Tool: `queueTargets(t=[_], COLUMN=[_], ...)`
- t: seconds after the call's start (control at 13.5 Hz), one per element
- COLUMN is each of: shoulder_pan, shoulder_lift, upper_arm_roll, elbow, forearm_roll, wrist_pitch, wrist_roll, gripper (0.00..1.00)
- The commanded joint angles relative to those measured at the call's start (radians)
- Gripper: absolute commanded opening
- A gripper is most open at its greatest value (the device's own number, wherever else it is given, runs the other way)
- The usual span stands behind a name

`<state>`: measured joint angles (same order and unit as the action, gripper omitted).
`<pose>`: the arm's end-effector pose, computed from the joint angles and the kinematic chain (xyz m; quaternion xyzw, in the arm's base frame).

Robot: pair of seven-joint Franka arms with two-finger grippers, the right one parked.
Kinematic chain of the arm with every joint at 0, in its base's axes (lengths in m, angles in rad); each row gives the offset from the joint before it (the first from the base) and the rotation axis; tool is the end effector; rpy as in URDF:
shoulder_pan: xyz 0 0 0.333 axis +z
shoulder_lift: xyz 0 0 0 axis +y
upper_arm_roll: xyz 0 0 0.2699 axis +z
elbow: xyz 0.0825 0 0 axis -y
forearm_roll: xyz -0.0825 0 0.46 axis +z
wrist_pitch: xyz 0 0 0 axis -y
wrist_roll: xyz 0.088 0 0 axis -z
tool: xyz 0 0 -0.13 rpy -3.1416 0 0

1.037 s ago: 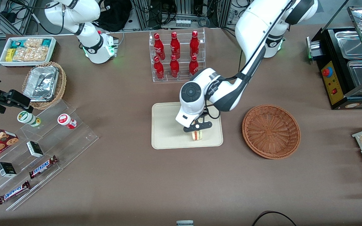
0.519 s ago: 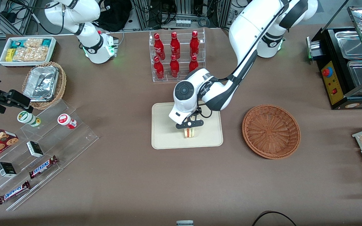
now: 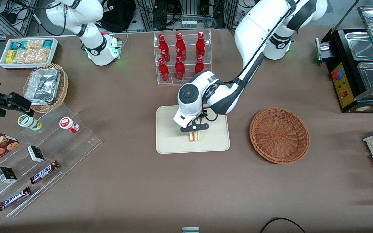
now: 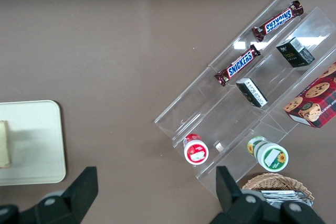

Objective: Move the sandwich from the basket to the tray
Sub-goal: 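Lower the sandwich onto the tray and open the left gripper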

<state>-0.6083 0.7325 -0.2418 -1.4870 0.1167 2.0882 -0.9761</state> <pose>0.4986 -0.5361 0.1382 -0.9964 -0.0567 0.0594 0.0230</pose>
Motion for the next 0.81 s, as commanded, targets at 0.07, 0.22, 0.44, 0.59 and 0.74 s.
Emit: queueTargets(t=[0.07, 0.22, 0.44, 0.59, 0.74], shoulder_pan=[-0.011, -0.008, 0.004, 0.007, 0.039], shoulder_lift=[0.018, 0.004, -0.066, -0.129, -0.208], upper_arm_roll=[0.004, 0.004, 0.004, 0.012, 0.018], elbow=[0.022, 0.024, 0.022, 0.022, 0.022], forearm_roll=[0.004, 0.003, -0.002, -0.055, -0.071], wrist_pitch=[-0.003, -0.011, -0.048, -0.089, -0.164], wrist_roll=[0.008, -0.002, -0.006, -0.006, -0.007], gripper=[1.00, 1.00, 1.00, 1.00, 1.00])
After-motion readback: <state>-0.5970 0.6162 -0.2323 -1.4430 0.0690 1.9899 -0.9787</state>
